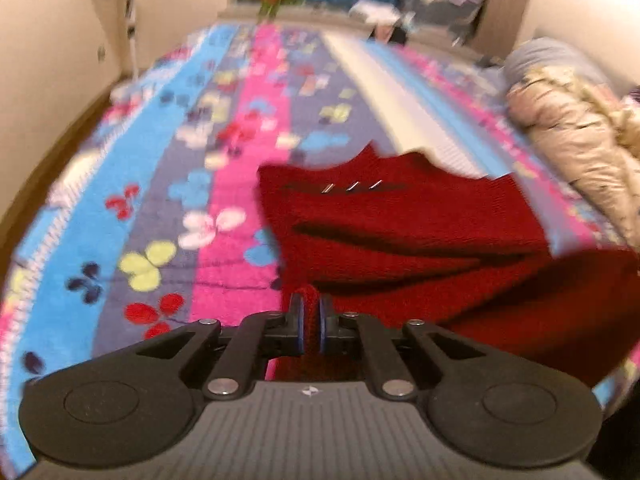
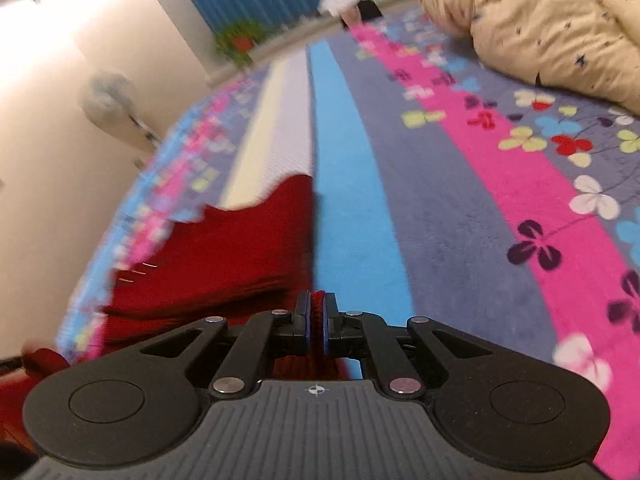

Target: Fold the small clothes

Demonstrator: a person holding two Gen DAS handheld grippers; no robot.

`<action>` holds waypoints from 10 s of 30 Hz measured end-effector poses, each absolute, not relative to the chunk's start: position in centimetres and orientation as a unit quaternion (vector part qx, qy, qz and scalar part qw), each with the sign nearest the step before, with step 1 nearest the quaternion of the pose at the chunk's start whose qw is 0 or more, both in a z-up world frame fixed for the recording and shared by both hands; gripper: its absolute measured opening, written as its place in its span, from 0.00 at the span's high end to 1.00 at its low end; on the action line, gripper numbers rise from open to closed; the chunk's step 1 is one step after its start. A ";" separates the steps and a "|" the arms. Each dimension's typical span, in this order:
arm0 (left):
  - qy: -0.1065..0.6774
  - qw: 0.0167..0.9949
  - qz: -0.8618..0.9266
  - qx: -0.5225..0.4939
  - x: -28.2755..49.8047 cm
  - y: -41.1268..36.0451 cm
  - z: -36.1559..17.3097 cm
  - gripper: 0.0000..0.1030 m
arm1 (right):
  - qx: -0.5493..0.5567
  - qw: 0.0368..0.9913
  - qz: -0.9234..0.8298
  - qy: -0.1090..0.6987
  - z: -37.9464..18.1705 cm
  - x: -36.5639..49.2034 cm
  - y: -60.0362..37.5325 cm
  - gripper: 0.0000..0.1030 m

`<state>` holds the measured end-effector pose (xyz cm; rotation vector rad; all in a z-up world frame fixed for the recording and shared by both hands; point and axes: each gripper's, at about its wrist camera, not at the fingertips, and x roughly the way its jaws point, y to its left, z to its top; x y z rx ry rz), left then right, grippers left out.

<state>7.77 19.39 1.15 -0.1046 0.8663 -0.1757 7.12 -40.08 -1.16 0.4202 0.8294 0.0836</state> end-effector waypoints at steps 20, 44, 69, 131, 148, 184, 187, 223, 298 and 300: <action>0.421 0.898 -0.034 -0.120 8.7 23.4 -1.8 0.28 | 0.224 0.911 -0.045 0.344 -3.0 5.0 -42.6 0.50; 0.472 0.880 -0.045 0.023 11.4 16.7 -5.8 0.25 | 0.095 0.896 0.002 0.434 -6.2 7.7 -36.6 0.33; 0.324 0.945 -0.043 -0.011 8.6 18.7 -0.1 0.89 | 0.045 0.977 0.052 0.202 1.5 3.5 -34.6 0.94; 0.316 0.944 0.054 -0.078 19.9 21.3 -3.1 0.93 | 0.125 0.956 -0.007 0.264 -3.3 18.0 -33.0 0.90; 0.364 0.929 0.052 0.040 8.6 16.4 -1.7 0.55 | 0.046 0.892 0.002 0.450 -5.7 11.3 -31.5 0.43; 0.359 0.931 0.065 0.018 1.5 15.2 0.5 0.48 | 0.002 0.956 -0.008 0.294 2.2 1.5 -27.6 0.42; 0.355 0.933 0.058 0.021 -0.1 13.7 0.4 0.47 | -0.011 0.966 0.005 0.260 1.7 0.1 -26.9 0.33; 0.399 0.914 0.068 -0.001 2.3 13.1 -3.0 0.39 | -0.058 0.940 -0.020 0.335 -2.7 3.6 -24.6 0.37; 0.313 0.940 -0.108 0.080 2.1 0.3 1.4 0.30 | 0.096 0.921 0.011 0.377 -4.4 8.8 -26.5 0.45; 0.316 0.939 -0.101 0.091 1.4 1.2 0.8 0.30 | 0.068 0.934 0.023 0.351 -3.8 8.2 -25.9 0.76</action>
